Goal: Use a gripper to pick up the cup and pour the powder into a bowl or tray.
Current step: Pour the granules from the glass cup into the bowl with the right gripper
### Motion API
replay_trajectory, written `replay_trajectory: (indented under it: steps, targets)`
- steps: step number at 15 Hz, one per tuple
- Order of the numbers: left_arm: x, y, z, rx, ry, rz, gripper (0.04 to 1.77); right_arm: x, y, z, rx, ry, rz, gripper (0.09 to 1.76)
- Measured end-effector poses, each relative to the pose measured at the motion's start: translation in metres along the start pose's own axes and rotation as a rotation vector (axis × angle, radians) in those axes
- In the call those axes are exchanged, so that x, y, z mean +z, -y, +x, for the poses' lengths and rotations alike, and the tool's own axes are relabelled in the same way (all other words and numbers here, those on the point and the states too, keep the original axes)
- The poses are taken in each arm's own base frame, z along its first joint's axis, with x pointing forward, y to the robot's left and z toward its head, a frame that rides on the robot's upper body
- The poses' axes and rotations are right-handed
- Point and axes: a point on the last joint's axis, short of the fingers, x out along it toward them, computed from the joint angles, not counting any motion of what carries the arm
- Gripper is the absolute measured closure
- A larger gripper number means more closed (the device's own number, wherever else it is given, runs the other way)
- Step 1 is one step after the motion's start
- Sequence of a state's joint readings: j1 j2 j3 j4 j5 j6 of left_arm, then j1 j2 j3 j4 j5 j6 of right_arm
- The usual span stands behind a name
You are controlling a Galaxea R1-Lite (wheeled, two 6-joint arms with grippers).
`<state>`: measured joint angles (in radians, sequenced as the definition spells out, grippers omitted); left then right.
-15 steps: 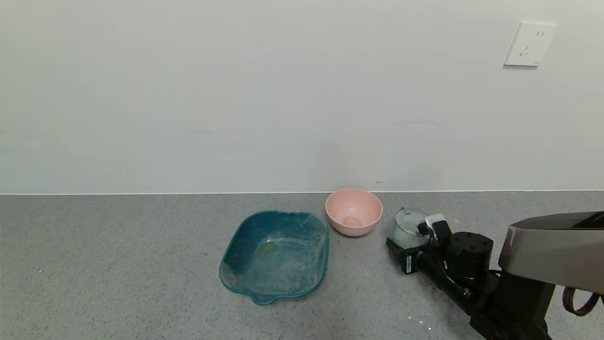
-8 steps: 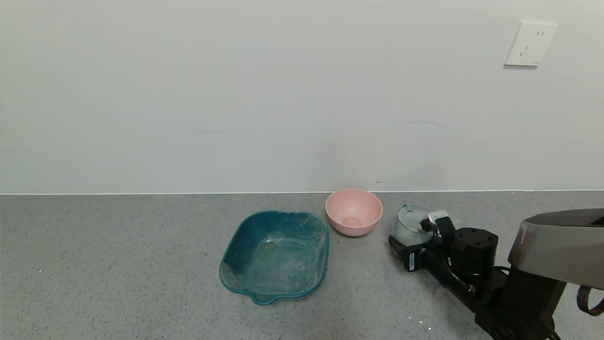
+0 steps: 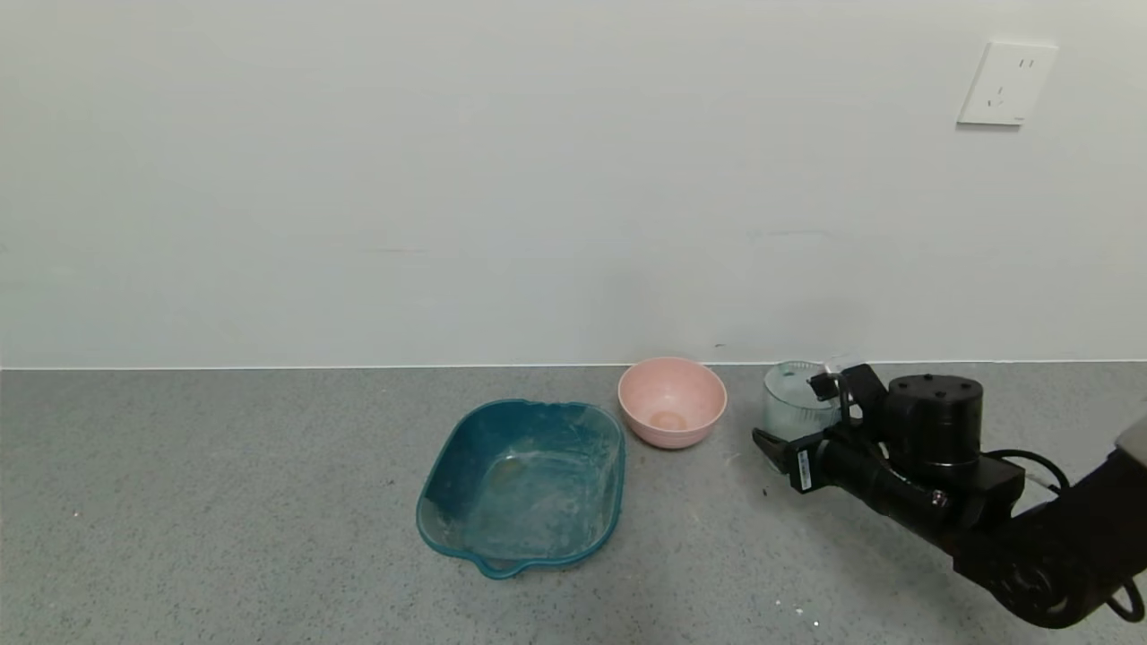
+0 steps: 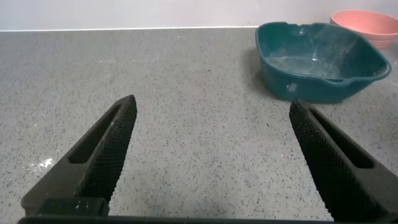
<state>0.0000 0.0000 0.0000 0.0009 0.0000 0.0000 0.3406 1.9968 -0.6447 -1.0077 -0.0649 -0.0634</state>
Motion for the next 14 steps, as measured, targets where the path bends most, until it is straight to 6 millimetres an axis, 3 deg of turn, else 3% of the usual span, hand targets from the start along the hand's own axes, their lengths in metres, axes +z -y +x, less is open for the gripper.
replay_trajectory:
  steps: [8, 14]
  targets:
    - [0.0, 0.0, 0.0, 0.0, 0.0, 0.0, 0.05, 0.073, 0.006, -0.015, -0.012, 0.043, -0.245, 0.49]
    - [0.0, 0.0, 0.0, 0.0, 0.0, 0.0, 0.05, 0.101, -0.019, -0.004, 0.026, 0.061, -0.41, 0.5]
